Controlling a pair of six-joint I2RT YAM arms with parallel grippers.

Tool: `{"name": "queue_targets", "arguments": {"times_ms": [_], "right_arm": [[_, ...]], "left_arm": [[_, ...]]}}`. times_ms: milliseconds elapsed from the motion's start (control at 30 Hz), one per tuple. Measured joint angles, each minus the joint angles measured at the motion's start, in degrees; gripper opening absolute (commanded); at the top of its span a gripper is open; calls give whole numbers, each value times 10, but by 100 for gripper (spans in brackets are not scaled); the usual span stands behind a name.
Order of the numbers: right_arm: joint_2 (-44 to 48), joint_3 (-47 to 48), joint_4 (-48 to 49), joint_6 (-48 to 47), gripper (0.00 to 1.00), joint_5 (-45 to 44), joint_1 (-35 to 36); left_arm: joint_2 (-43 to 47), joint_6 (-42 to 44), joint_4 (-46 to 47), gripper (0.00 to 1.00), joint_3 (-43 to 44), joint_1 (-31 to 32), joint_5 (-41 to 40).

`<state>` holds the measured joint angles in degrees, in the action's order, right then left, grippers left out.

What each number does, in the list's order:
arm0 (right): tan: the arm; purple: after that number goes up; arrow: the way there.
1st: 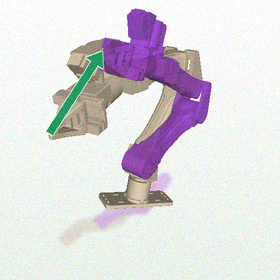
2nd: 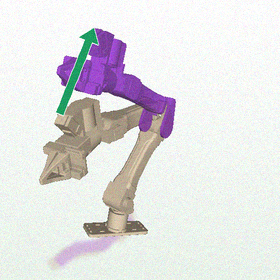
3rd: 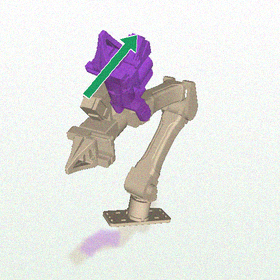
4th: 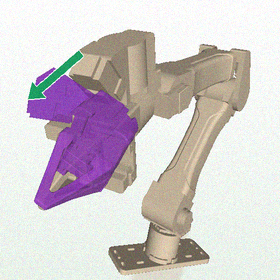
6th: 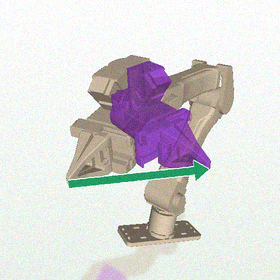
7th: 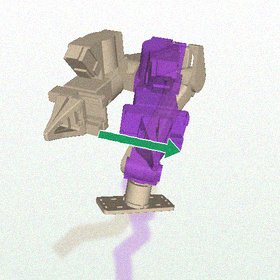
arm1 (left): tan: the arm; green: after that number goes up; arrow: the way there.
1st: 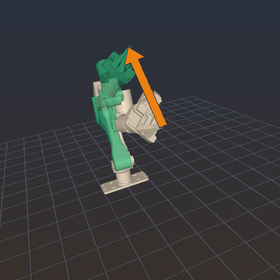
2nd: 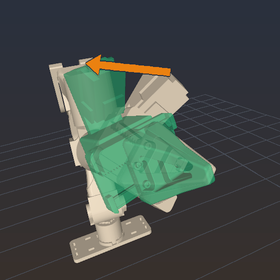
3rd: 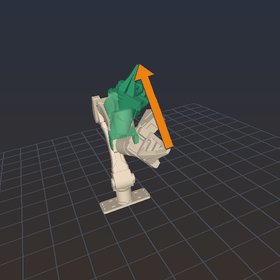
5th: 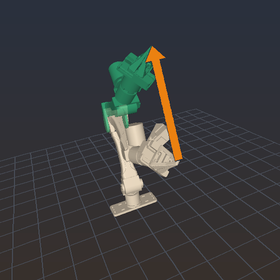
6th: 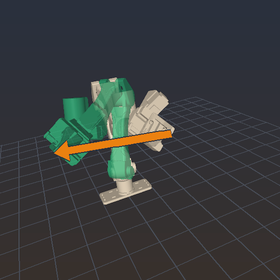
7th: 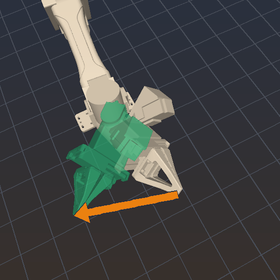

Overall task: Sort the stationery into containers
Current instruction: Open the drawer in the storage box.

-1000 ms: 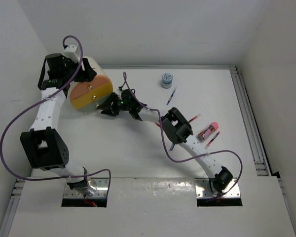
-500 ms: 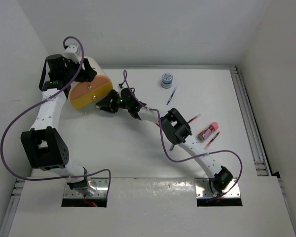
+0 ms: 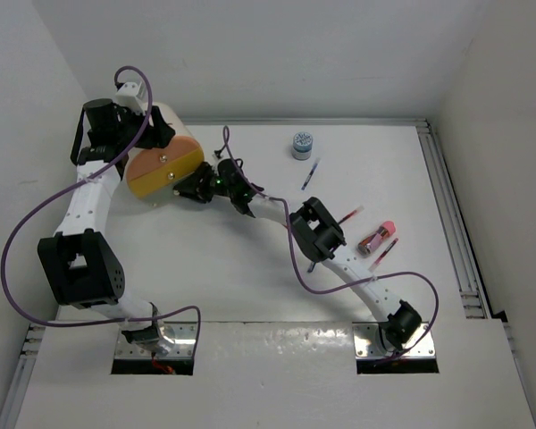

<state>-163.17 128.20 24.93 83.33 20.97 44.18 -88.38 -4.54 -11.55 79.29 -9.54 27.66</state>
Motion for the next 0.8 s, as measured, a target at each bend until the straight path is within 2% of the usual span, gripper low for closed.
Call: {"name": "queue_targets", "arguments": {"times_ms": [333,433,600,800], "right_arm": [[-10,13,3,0,37,-2,7],[-16,14,12,2,31,-2,7],[-16,16,16,1,13,-2,8],[-16,13,21,-4,0,0,8]], "left_arm": [[0,0,5,65,-4,-4,0],[0,0,5,65,-4,-6,1],[0,2,4,63,-4,-7,0],[1,9,1,63,-4,-16,0]]}}
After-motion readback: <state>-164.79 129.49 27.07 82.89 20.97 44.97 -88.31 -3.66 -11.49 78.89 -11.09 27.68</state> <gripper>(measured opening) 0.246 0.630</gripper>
